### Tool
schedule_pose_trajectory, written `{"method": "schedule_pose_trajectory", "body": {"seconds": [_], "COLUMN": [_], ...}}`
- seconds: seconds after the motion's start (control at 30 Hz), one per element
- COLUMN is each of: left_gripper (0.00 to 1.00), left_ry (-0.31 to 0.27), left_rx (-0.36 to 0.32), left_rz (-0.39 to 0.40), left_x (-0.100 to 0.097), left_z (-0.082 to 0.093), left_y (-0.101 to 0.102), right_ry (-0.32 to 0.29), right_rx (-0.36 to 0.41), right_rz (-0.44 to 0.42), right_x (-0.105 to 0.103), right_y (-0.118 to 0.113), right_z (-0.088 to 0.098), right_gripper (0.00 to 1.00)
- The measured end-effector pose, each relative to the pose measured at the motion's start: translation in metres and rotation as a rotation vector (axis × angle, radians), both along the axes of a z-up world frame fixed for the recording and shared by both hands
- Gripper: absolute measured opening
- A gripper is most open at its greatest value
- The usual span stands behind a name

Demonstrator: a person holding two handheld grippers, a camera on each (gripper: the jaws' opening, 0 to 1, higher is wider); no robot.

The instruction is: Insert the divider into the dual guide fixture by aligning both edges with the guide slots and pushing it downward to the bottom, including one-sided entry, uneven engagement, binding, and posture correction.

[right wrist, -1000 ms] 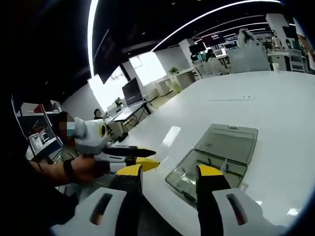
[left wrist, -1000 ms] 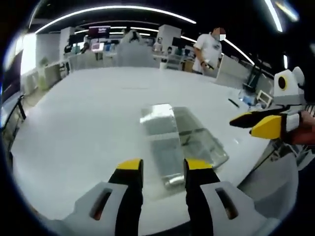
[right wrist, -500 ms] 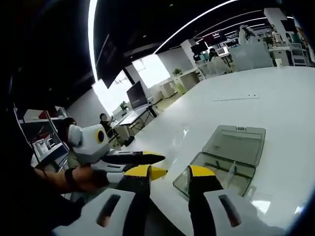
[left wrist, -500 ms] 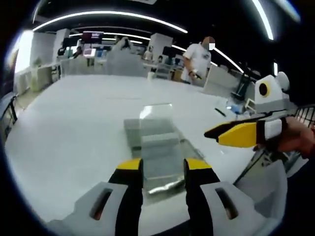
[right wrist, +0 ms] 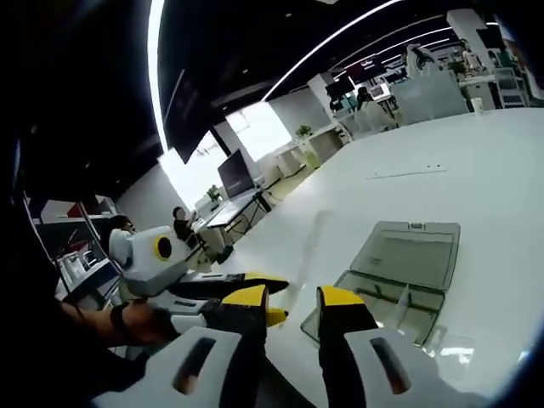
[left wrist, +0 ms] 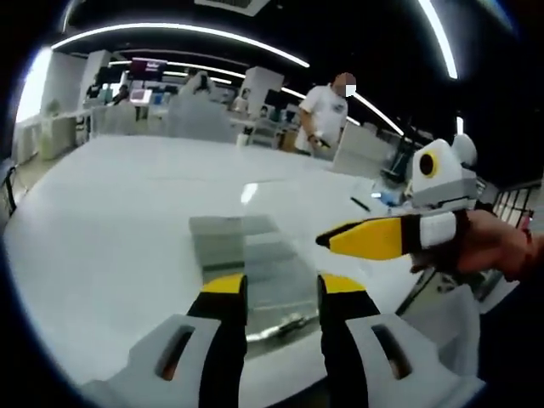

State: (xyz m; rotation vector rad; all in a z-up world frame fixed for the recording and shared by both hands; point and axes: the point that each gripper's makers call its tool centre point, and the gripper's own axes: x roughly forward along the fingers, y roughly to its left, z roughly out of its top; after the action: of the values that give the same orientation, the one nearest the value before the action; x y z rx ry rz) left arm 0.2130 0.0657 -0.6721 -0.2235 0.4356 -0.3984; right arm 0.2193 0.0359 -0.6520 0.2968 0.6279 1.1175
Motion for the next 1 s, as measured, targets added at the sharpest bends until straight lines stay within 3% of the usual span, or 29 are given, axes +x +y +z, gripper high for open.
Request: {"method": "schedule_pose_trajectory", "body": {"seconds": [1.0], "left_gripper": [0.31], "left_ry": [-0.022], "left_rx": [-0.032], "left_rz": [-0.073], "left_x": [-0.002], "left_z": [0.006], "left_y": [-0.025], "right_ry": [0.081], "right_rx": [0.073], "right_rz": [-0.081], "right_x": [0.009], "right_y": [-0.008], "right_z": [0.002], "right_gripper": [0.02]}}
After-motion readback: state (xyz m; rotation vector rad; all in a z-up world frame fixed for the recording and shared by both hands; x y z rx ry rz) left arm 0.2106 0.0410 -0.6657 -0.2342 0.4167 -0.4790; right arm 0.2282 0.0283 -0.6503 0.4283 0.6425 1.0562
